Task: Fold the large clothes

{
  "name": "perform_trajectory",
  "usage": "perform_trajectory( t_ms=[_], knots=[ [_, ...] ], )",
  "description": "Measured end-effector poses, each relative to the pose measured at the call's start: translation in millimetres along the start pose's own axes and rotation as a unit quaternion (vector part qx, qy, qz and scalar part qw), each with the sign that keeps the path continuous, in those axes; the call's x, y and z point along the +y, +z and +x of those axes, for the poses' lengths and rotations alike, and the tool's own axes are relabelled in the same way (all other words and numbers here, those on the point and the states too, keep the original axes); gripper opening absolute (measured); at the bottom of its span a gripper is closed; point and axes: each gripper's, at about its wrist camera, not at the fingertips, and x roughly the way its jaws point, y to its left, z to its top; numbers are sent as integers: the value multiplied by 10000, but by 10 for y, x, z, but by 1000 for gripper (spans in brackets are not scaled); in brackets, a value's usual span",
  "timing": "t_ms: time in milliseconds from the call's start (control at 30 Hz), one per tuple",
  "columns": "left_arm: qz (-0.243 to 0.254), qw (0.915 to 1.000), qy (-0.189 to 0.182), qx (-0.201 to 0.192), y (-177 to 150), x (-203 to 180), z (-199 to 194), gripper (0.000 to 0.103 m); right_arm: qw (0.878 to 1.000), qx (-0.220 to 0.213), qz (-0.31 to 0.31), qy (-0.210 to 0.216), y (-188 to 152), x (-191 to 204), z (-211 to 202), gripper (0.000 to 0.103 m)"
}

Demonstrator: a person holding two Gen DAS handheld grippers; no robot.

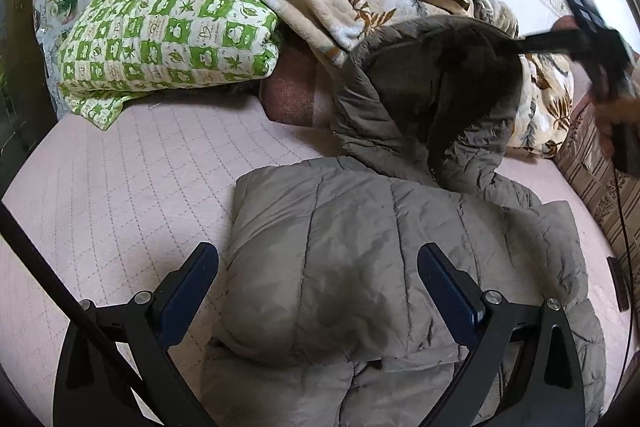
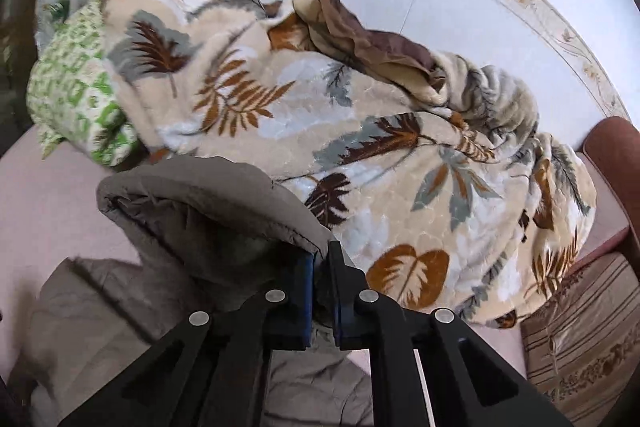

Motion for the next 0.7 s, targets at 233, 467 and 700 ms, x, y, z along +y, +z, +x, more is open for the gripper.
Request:
perform_trajectory(
  t_ms=[233,467,700],
  knots=[
    [-33,9999,34,-156,9,-3,-108,100,9990,-348,211,205,-384,-73,-650,7],
    [-243,9992,-192,-242,19,62,-179,100,9972,-536,158,494,-937,110,-1348,7],
    [-673,9929,-952,-227,21,77,-220,100,9953,-299,418,821,-1862,391,-1518,7]
  ],
)
